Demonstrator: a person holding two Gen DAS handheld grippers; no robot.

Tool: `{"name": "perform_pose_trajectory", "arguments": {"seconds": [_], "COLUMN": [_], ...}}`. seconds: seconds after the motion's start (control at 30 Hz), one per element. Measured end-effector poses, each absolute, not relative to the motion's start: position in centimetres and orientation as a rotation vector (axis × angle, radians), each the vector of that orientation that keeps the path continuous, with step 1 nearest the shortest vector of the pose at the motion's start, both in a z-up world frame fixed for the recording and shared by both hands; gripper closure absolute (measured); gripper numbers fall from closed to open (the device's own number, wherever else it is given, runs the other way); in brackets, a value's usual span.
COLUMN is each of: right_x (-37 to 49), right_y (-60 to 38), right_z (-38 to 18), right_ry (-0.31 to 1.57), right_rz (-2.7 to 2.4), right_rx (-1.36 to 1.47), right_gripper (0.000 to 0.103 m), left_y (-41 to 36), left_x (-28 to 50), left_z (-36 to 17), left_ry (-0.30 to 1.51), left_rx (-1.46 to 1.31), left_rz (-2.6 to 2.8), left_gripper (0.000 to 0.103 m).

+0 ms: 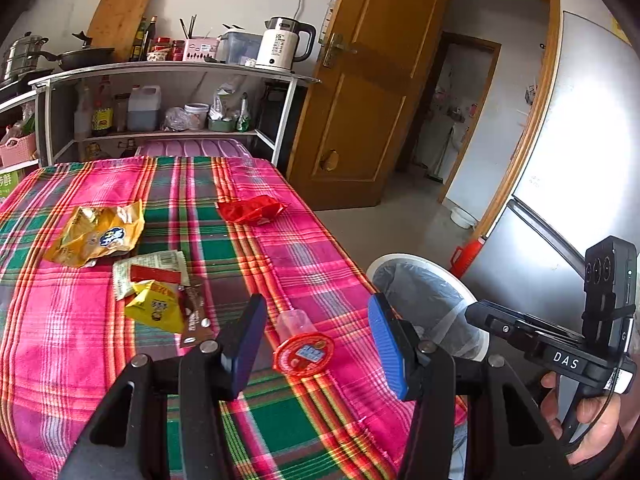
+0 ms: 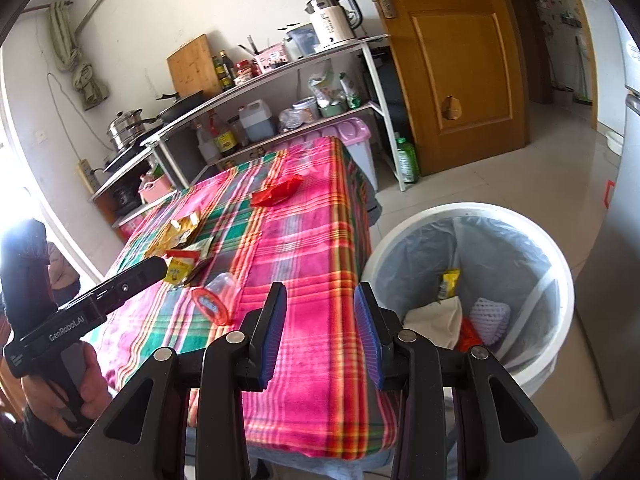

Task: Collect trash
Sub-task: 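Move both open tools back over the table toward the clear cup, then grasp the clear red-lidded cup with the right tool while the left tool grasps the yellow wrapper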

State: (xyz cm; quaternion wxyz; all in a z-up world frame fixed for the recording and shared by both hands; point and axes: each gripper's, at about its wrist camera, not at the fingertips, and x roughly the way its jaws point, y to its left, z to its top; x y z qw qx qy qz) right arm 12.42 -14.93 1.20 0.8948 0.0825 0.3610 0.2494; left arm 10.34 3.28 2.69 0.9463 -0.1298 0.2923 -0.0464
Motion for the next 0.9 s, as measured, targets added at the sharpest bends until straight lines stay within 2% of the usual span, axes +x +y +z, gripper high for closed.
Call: {"name": "perform_pose_trajectory", "arguments": {"seconds": [0.13, 0.43, 0.6, 0.9], "right_x": [12.4, 12.3, 12.5, 13.4], "right_y": [-13.8, -10.0, -7.4, -2.9], "right_z": [1.1, 0.6, 0.3, -1.2], "right_ry": [0.753, 0.776, 0.792, 0.84], "right_rz": [0.548, 0.612, 0.651, 0.683], "right_rx": [0.159, 0.122, 0.096, 0.059], "right_gripper": [0.061, 0.06, 0.05, 0.05], "left_y": [5.1, 8.7, 10.4, 13.5], "left_x": [9.5, 8.0, 7.6, 7.7], "left_z": [2.2, 1.4, 0.9, 0.0], "left_ry": [0.593, 0.587, 0.584, 0.597], "left_rx": [-0.274, -0.299, -0.322, -0.362], "left_rz": [-0.046, 0.037, 0.067, 0.11], "left_gripper": [0.048, 0.048, 0.048, 0.048]}}
